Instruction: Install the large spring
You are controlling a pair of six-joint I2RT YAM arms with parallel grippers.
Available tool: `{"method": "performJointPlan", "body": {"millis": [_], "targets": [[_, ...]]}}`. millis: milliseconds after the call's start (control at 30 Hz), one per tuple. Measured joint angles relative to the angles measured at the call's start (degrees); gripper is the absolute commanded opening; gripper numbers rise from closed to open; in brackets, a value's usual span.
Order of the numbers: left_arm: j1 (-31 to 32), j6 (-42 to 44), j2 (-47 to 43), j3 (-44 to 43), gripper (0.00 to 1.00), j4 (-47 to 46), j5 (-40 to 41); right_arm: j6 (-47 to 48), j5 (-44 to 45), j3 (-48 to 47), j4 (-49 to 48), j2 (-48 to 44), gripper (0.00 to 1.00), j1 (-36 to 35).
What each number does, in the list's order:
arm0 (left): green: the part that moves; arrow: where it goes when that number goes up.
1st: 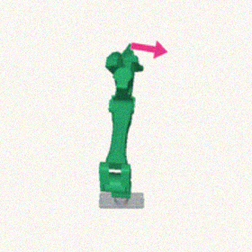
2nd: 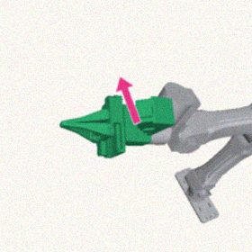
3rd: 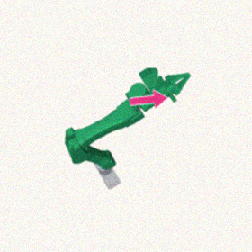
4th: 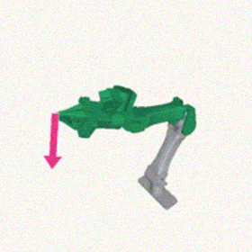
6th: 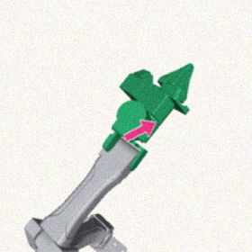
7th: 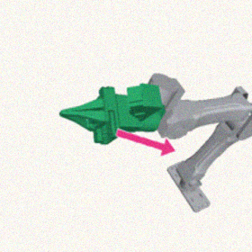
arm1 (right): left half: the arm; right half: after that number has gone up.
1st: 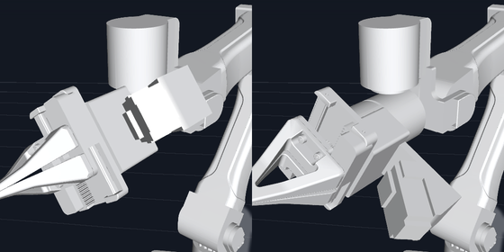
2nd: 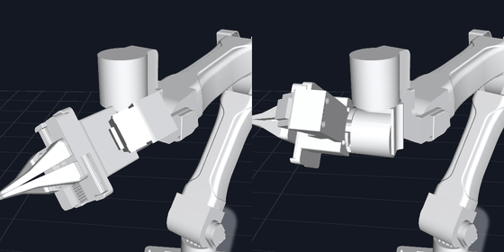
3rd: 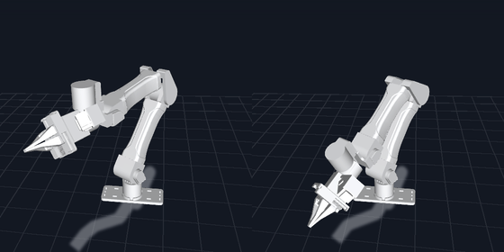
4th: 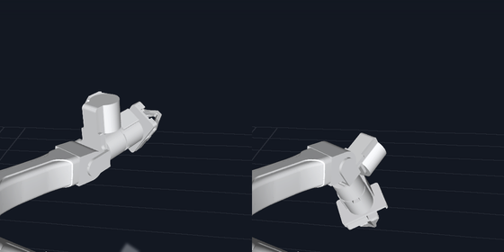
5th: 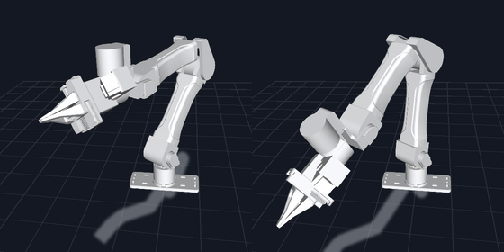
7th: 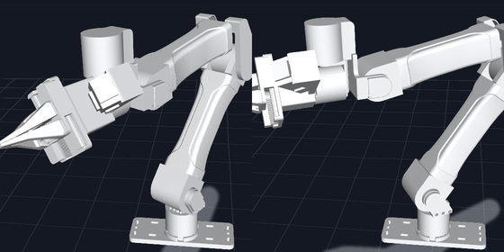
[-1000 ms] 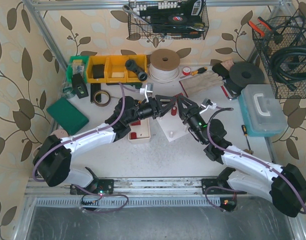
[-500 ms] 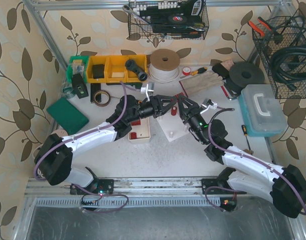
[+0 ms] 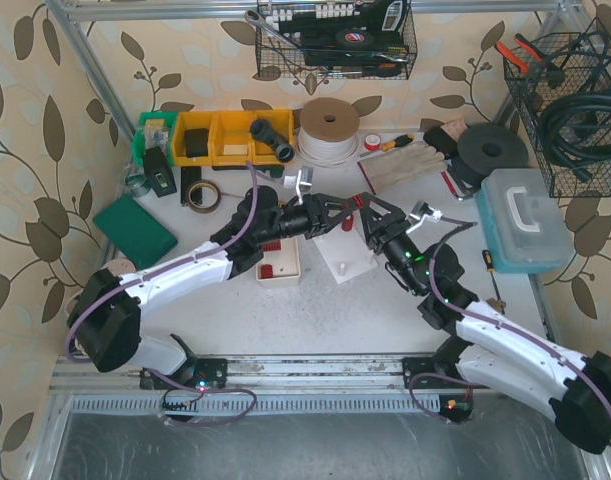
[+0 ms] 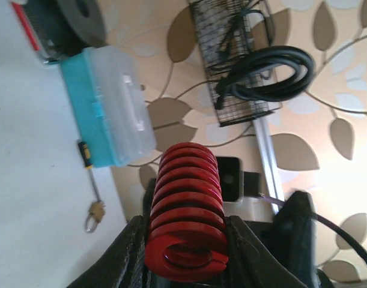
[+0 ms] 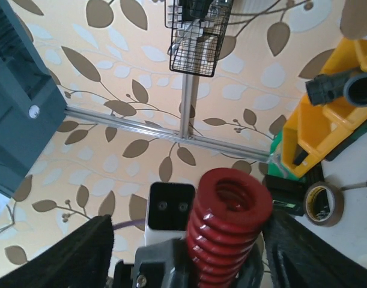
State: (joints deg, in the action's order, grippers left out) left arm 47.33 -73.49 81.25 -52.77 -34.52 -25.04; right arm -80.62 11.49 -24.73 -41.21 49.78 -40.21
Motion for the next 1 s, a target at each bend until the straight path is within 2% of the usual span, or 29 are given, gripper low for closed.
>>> {"method": "performJointPlan", "body": {"millis": [100, 200, 300, 400, 600, 800, 1000], "targets": [[-0.09, 3.76, -0.68, -3.61, 0.00, 11.04, 0.87, 4.13, 0.07, -0.39, 8.50, -5.16, 0.88, -0.04], [-0.09, 9.42, -1.42, -9.73, 0.00, 27.15, 3.08, 8.15, 2.12, -1.62, 18.69, -10.38, 0.97, -0.04], [-0.11, 15.74, -1.31, -18.49, 0.00, 44.87, 6.14, 13.05, 4.61, -3.02, 27.76, -12.68, 0.97, -0.04], [-0.11, 22.43, 0.09, -28.74, 0.00, 62.01, 9.64, 18.80, 6.21, -5.27, 35.28, -10.69, 0.97, 0.00], [-0.13, 33.77, 9.64, -41.88, 0.00, 85.99, 15.12, 23.78, 7.13, -4.66, 40.22, -5.38, 1.00, 0.00], [-0.13, 41.79, 25.09, -52.76, 0.00, 101.96, 18.32, 27.96, 8.50, -4.52, 43.06, -2.21, 0.99, 0.00], [-0.13, 45.99, 33.90, -64.48, 0.00, 109.70, 20.63, 29.94, 8.44, -5.07, 44.98, 0.13, 0.99, 0.00]]}}
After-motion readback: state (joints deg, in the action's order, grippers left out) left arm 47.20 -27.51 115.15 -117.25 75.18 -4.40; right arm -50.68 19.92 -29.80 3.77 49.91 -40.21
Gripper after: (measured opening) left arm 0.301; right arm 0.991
